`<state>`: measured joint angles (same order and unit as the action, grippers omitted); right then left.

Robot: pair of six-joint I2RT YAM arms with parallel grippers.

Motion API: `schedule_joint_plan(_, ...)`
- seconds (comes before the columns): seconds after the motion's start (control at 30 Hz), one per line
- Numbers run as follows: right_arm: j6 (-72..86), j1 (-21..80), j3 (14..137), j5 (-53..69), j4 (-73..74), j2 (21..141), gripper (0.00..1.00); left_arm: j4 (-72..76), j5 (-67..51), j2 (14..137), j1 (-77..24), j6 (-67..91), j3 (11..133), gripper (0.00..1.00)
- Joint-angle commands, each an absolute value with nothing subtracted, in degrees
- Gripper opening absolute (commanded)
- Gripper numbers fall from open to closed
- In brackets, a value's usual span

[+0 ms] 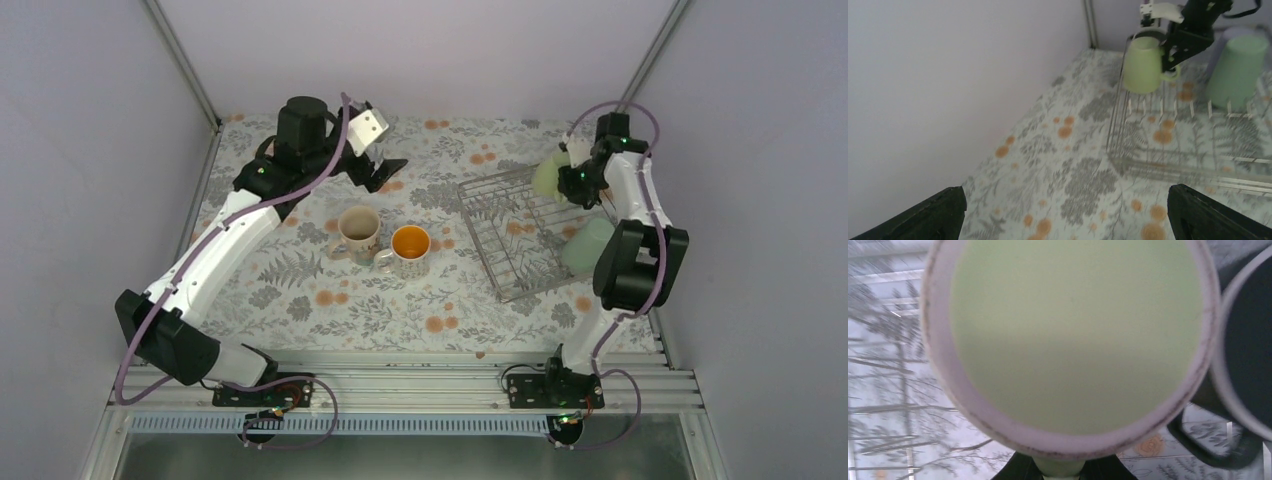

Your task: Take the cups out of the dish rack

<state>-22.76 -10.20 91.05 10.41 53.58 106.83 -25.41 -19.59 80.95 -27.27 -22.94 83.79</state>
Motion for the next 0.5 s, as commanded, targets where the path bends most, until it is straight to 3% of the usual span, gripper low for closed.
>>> schedule_joint_plan(0.0,-22.08,-8.76,99.15,19.72,53.68,96.1,0.04,-19.55,-29.06,81.17,-27.25,-17.92,86.9,1.0)
schedule_joint_plan(0.17,-21.65,-6.01,102.59,21.95,54.96,89.11,0.04,-18.55,-38.21,84.19,-26.73,-13.6,89.77,1.0)
schedule_joint_plan(0.47,-18.16,-5.92,105.97,43.8,53.97,85.63,0.04,-14.03,-54.39,91.99,-25.58,-3.99,95.72,1.0)
